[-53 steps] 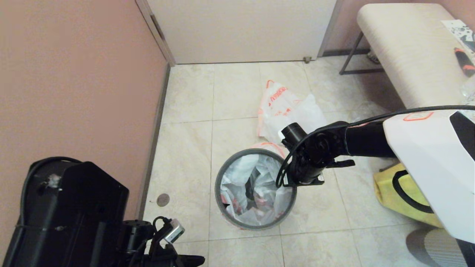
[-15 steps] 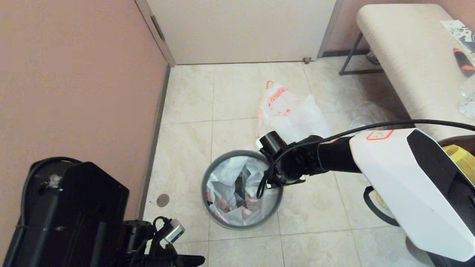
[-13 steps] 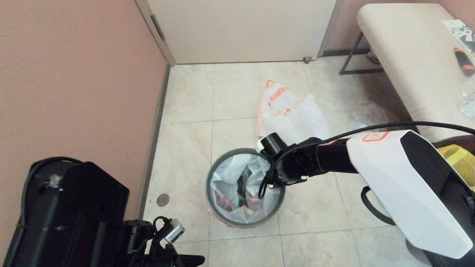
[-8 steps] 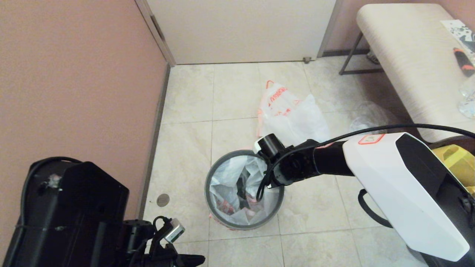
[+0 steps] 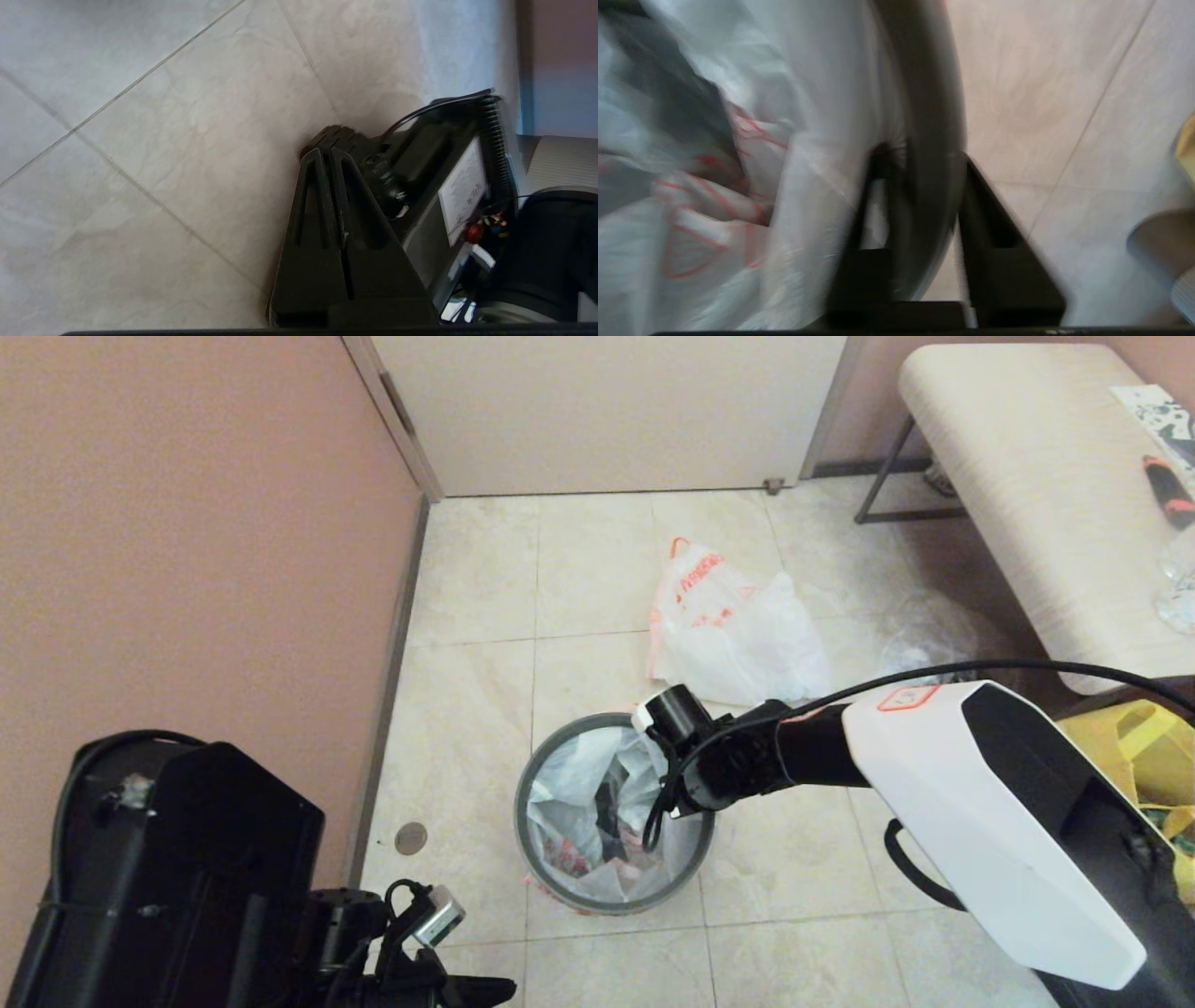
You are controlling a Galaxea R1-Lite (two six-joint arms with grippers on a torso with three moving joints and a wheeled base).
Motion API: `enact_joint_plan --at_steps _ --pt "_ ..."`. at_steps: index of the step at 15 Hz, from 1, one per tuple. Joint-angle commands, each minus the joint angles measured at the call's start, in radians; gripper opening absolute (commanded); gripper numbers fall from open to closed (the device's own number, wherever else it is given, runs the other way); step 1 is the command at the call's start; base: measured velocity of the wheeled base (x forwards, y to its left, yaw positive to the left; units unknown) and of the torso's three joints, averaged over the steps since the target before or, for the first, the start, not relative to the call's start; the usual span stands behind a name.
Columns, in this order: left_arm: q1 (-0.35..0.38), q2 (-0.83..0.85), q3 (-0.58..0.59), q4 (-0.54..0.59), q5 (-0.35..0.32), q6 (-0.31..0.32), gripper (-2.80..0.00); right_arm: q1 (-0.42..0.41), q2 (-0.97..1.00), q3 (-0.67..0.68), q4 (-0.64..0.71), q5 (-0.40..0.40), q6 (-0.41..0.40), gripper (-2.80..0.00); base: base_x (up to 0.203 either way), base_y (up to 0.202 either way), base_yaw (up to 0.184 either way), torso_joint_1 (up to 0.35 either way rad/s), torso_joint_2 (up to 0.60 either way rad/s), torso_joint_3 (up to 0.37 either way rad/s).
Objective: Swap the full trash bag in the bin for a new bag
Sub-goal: Place the trash can ring on the trash can
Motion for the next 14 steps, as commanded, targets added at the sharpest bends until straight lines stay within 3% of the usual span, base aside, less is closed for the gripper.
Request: enact_joint_plan --at_steps 1,5,7,8,10,11,13,14 --pt "0.000 0.001 0.000 -0.009 -0.004 0.000 -2.80 0.005 -0.017 0.001 0.003 -0.005 0.005 0.00 0.000 0.000 0.000 0.000 0.00 0.000" --pt "0.000 0.001 0.000 -0.009 -0.005 0.000 -2.80 0.007 -0.096 0.024 0.011 0.011 0.015 0.00 0.000 0.000 0.000 0.000 0.00 0.000" --pt "0.000 -0.007 0.010 -0.009 -0.007 0.000 -2.80 0.008 -0.189 0.107 0.010 0.080 0.057 0.00 0.000 0.000 0.000 0.000 0.00 0.000" --pt "0.002 -0.023 0.016 -0.009 -0.009 -0.005 -2.80 0.005 -0.232 0.152 0.008 0.187 0.080 0.00 0.000 0.000 0.000 0.000 0.00 0.000" --pt "0.011 -0.093 0.020 -0.009 -0.016 -0.055 -2.80 -0.026 -0.327 0.235 0.005 0.552 0.115 0.00 0.000 0.000 0.000 0.000 0.00 0.000" --pt "0.012 -0.152 0.021 -0.009 -0.017 -0.089 -2.80 -0.052 -0.370 0.280 -0.004 0.712 0.125 -2.80 0.000 0.000 0.000 0.000 0.00 0.000" --pt "0.014 -0.307 0.018 -0.009 -0.014 -0.212 -2.80 -0.141 -0.413 0.341 -0.060 0.949 0.139 -2.80 0.000 0.000 0.000 0.000 0.00 0.000" --pt "0.011 -0.367 -0.001 -0.009 -0.001 -0.293 -2.80 -0.175 -0.412 0.351 -0.079 1.018 0.140 -2.80 0.000 0.000 0.000 0.000 0.00 0.000"
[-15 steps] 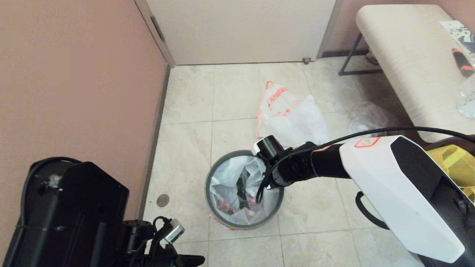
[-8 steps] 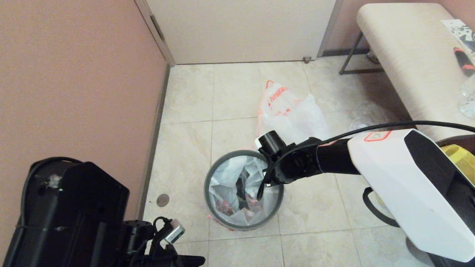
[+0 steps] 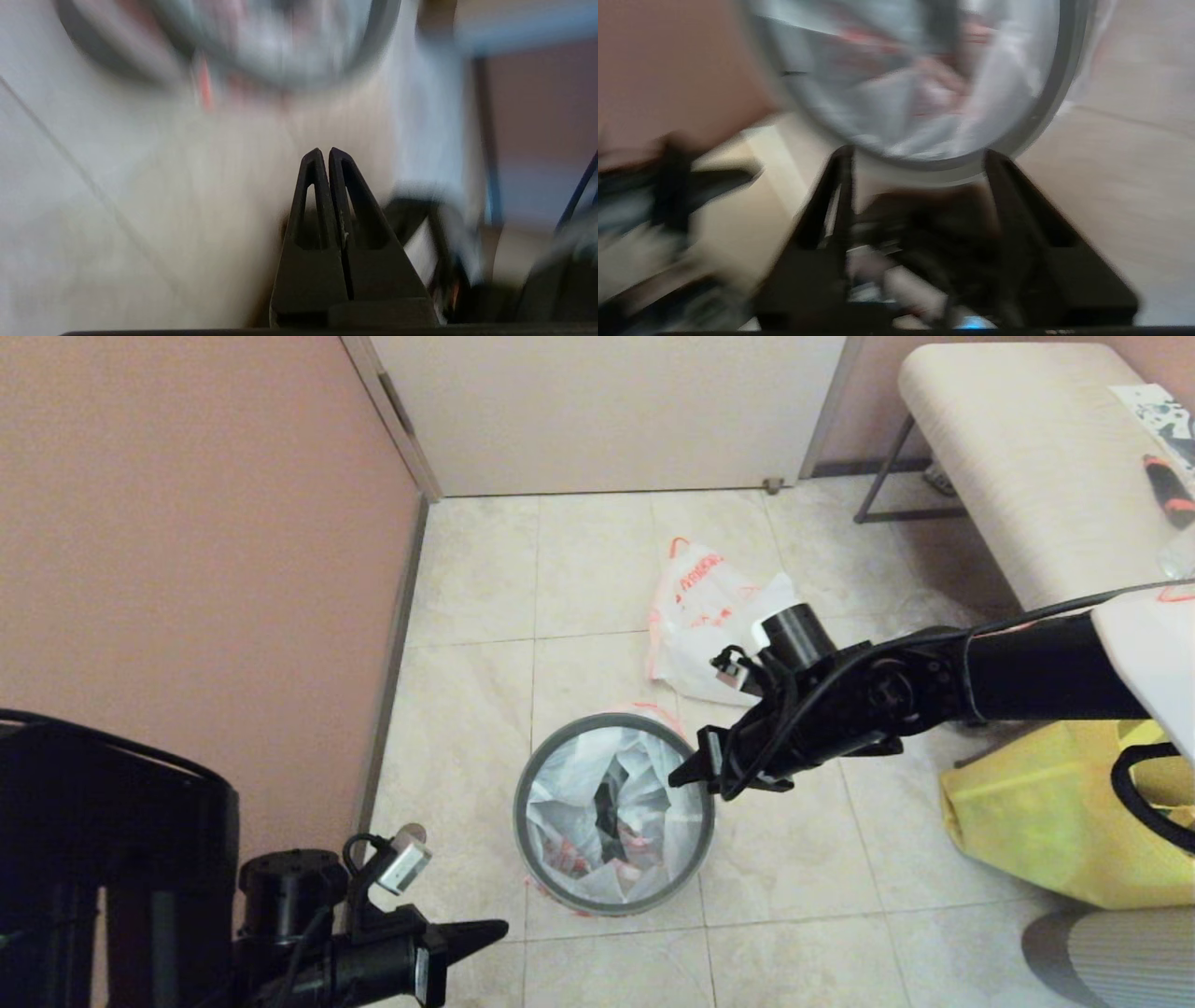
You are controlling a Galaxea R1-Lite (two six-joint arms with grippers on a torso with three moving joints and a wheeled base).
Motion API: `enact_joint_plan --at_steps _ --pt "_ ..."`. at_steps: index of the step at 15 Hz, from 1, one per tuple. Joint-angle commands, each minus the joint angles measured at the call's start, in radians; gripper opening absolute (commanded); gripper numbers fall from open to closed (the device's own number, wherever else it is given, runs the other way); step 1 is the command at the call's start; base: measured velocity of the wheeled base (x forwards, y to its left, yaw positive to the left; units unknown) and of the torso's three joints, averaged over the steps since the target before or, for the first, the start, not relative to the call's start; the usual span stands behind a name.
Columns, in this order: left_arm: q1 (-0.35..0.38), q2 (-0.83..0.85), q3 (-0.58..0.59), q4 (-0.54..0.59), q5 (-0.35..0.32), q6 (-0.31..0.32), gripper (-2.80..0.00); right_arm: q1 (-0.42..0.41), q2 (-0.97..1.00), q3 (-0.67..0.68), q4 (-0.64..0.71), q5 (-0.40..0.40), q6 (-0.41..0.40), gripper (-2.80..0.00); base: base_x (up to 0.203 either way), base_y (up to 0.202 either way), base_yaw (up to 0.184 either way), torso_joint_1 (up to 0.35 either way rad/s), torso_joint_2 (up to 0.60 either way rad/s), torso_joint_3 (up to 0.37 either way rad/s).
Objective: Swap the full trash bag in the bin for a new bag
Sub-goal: Place the trash can ring on the trash can
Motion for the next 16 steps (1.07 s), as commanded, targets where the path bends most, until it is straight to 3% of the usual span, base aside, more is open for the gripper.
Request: enact_joint_plan --at_steps 1,3,6,10,16 --pt "-0.013 -0.133 -0.042 -0.009 0.017 -0.077 -2.80 -0.050 -0.029 0.022 -0.012 0.187 -0.005 -2.80 0.000 0.000 0.000 0.000 0.00 0.000" --pt "-0.043 -0.095 -0.160 -0.009 0.096 -0.125 -2.80 -0.061 0.023 0.013 -0.015 0.208 -0.060 -2.80 0.000 0.000 0.000 0.000 0.00 0.000" --pt "-0.060 0.041 -0.329 -0.009 0.175 -0.150 -2.80 -0.070 0.122 -0.036 -0.017 0.256 -0.123 -2.80 0.000 0.000 0.000 0.000 0.00 0.000" --pt "-0.055 0.176 -0.423 -0.009 0.195 -0.150 -2.80 -0.075 0.272 -0.153 -0.015 0.268 -0.130 -2.80 0.000 0.000 0.000 0.000 0.00 0.000" --pt "-0.050 0.239 -0.496 -0.009 0.197 -0.147 -2.80 -0.104 0.434 -0.278 -0.014 0.254 -0.129 -2.80 0.000 0.000 0.000 0.000 0.00 0.000"
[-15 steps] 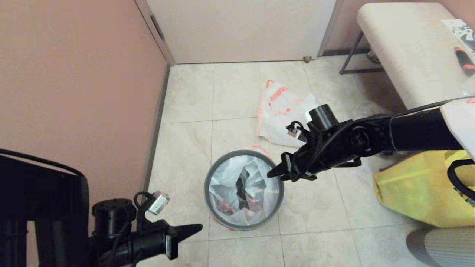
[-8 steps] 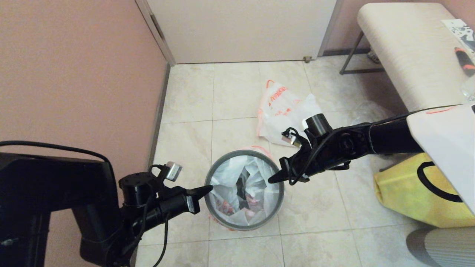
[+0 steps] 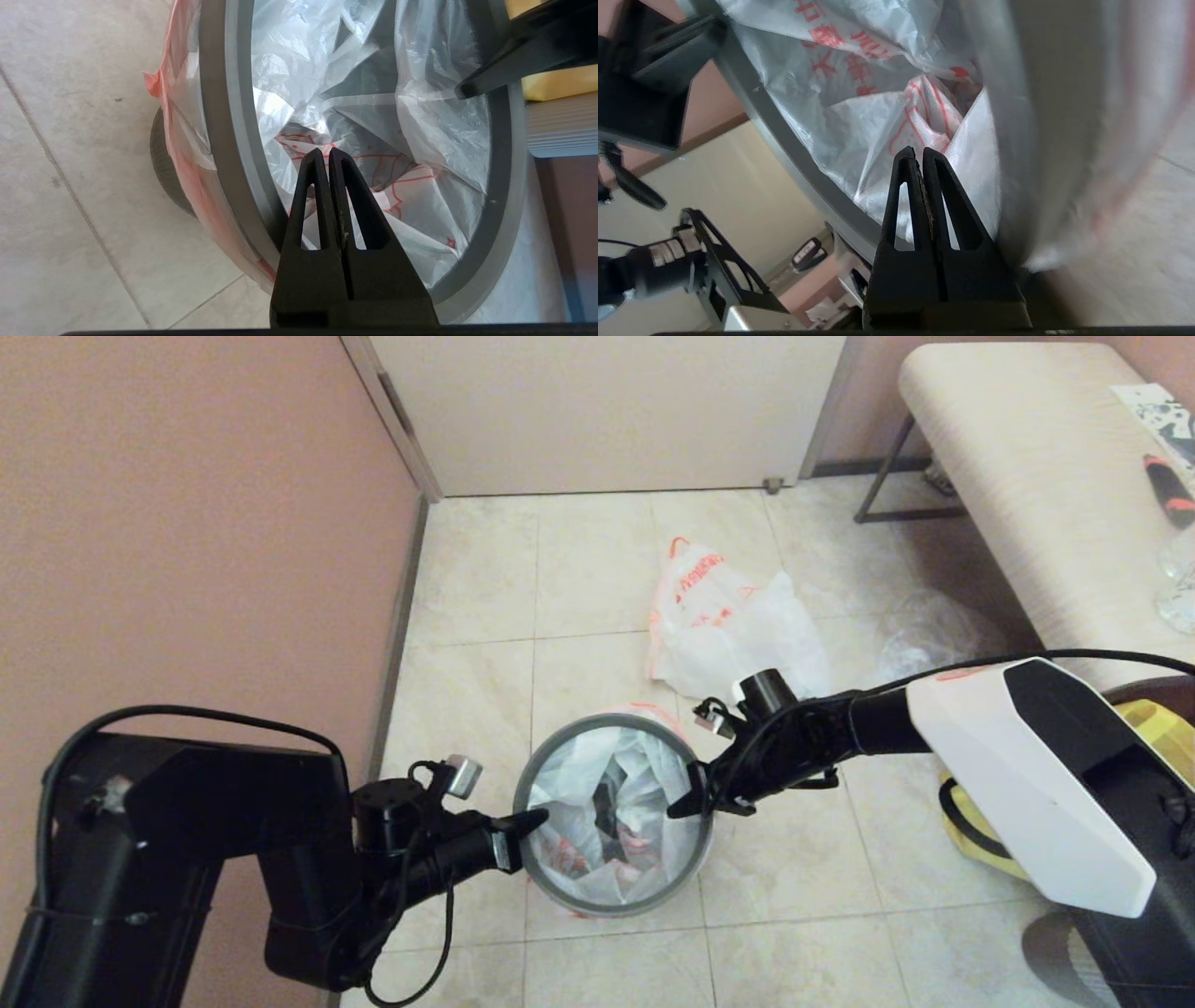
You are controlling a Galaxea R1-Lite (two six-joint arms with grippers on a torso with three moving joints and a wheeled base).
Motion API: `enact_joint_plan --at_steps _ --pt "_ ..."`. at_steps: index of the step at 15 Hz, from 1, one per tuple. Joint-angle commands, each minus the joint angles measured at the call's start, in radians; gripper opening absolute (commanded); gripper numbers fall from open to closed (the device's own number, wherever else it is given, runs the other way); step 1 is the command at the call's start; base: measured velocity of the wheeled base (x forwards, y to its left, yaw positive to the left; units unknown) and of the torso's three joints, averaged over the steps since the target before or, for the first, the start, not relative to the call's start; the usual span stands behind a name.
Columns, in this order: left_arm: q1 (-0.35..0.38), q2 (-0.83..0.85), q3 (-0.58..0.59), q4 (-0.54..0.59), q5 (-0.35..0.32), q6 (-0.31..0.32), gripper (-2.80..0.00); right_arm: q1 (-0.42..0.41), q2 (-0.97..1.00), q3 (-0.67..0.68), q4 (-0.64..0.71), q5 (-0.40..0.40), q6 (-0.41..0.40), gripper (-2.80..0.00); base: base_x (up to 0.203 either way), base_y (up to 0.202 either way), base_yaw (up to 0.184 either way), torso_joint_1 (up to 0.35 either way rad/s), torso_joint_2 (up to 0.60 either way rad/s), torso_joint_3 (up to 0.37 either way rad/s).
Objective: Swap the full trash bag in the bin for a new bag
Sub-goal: Place the trash can ring on the trash can
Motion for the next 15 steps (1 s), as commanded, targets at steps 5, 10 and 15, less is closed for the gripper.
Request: enact_joint_plan --at_steps 5,10,15 --pt "0.000 -0.023 -0.001 -0.006 -0.003 -0.002 -2.80 0.006 -0.036 0.009 0.019 -0.017 0.042 -2.80 0.000 0.000 0.000 0.000 0.00 0.000" --pt "-0.020 -0.311 0.049 -0.002 0.003 -0.007 -2.80 0.098 -0.346 0.067 0.118 -0.186 0.056 -2.80 0.000 0.000 0.000 0.000 0.00 0.000" --pt "-0.095 -0.782 0.113 0.267 0.253 0.116 -2.80 0.194 -0.711 0.238 0.218 -0.655 0.014 -2.80 0.000 0.000 0.000 0.000 0.00 0.000"
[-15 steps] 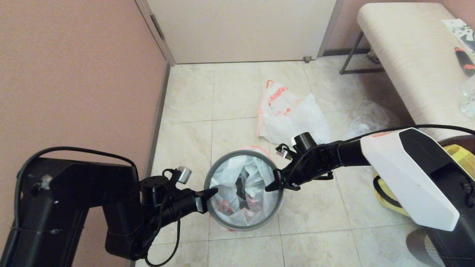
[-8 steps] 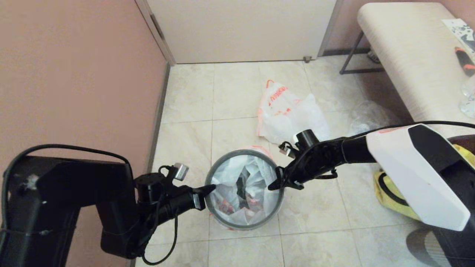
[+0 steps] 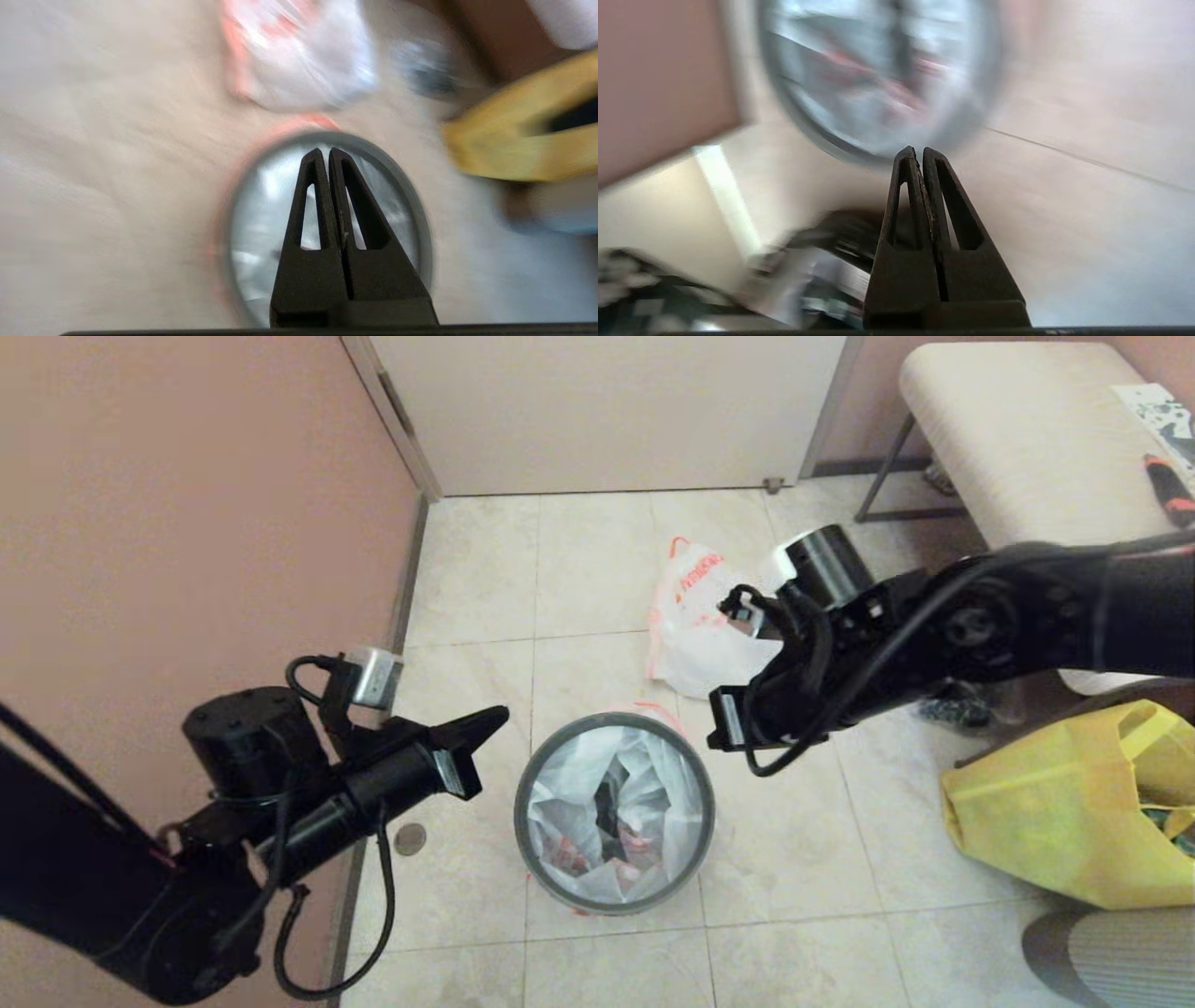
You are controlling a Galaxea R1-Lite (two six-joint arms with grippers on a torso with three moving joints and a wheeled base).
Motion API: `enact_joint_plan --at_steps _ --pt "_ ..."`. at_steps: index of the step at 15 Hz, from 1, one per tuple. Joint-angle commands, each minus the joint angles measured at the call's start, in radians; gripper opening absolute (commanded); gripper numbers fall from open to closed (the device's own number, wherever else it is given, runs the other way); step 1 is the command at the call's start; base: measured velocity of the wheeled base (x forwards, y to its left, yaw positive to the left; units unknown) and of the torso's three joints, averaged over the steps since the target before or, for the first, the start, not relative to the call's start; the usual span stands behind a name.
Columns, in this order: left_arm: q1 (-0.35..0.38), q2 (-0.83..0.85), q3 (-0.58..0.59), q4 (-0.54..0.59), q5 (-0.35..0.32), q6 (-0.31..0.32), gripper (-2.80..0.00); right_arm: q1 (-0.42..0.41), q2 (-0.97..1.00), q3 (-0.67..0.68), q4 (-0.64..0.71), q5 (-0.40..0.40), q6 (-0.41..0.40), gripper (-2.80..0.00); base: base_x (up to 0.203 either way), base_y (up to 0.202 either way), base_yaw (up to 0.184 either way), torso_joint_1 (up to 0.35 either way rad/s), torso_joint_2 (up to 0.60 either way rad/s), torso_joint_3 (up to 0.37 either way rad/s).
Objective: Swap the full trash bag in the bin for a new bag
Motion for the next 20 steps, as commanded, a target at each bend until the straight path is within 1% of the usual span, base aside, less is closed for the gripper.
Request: enact_joint_plan --at_steps 1,2,3,5,6,7,9,10,11,12,13,14,16,17,18,20 --pt "-0.038 -0.237 0.030 0.093 0.133 0.056 -2.80 0.017 -0.242 0.125 0.049 -0.148 -0.021 -2.80 0.000 0.000 0.000 0.000 0.00 0.000" --pt "-0.068 -0.307 0.056 0.149 0.254 0.086 -2.80 0.011 -0.319 0.208 0.068 -0.199 -0.035 -2.80 0.000 0.000 0.000 0.000 0.00 0.000" --pt "-0.094 -0.386 0.106 0.188 0.352 0.114 -2.80 -0.010 -0.409 0.305 0.083 -0.254 -0.058 -2.80 0.000 0.000 0.000 0.000 0.00 0.000" --pt "-0.124 -0.534 0.204 0.227 0.447 0.186 -2.80 -0.061 -0.577 0.454 0.098 -0.342 -0.111 -2.80 0.000 0.000 0.000 0.000 0.00 0.000" --pt "-0.128 -0.606 0.254 0.237 0.489 0.227 -2.80 -0.084 -0.661 0.501 0.105 -0.375 -0.134 -2.80 0.000 0.000 0.000 0.000 0.00 0.000" --pt "-0.110 -0.673 0.301 0.242 0.515 0.261 -2.80 -0.113 -0.734 0.537 0.110 -0.404 -0.150 -2.80 0.000 0.000 0.000 0.000 0.00 0.000" --pt "-0.044 -0.805 0.373 0.253 0.536 0.294 -2.80 -0.202 -0.862 0.604 0.115 -0.438 -0.165 -2.80 0.000 0.000 0.000 0.000 0.00 0.000" --pt "0.011 -0.859 0.400 0.256 0.541 0.303 -2.80 -0.234 -0.924 0.639 0.116 -0.442 -0.165 -2.80 0.000 0.000 0.000 0.000 0.00 0.000" --pt "0.065 -0.910 0.429 0.259 0.545 0.308 -2.80 -0.266 -0.984 0.684 0.116 -0.446 -0.165 -2.80 0.000 0.000 0.000 0.000 0.00 0.000" --pt "0.098 -0.963 0.451 0.272 0.550 0.309 -2.80 -0.305 -1.049 0.724 0.118 -0.447 -0.165 -2.80 0.000 0.000 0.000 0.000 0.00 0.000" --pt "0.145 -1.030 0.459 0.315 0.556 0.305 -2.80 -0.339 -1.125 0.754 0.124 -0.448 -0.166 -2.80 0.000 0.000 0.000 0.000 0.00 0.000" --pt "0.192 -1.100 0.455 0.380 0.559 0.302 -2.80 -0.365 -1.199 0.769 0.150 -0.449 -0.169 -2.80 0.000 0.000 0.000 0.000 0.00 0.000" --pt "0.303 -1.224 0.399 0.578 0.562 0.291 -2.80 -0.398 -1.344 0.784 0.243 -0.457 -0.190 -2.80 0.000 0.000 0.000 0.000 0.00 0.000" --pt "0.354 -1.272 0.364 0.649 0.563 0.277 -2.80 -0.412 -1.410 0.794 0.280 -0.462 -0.198 -2.80 0.000 0.000 0.000 0.000 0.00 0.000" --pt "0.385 -1.313 0.342 0.708 0.562 0.267 -2.80 -0.435 -1.466 0.812 0.316 -0.465 -0.205 -2.80 0.000 0.000 0.000 0.000 0.00 0.000" --pt "0.407 -1.441 0.332 0.866 0.540 0.251 -2.80 -0.500 -1.581 0.851 0.377 -0.461 -0.248 -2.80 0.000 0.000 0.000 0.000 0.00 0.000"
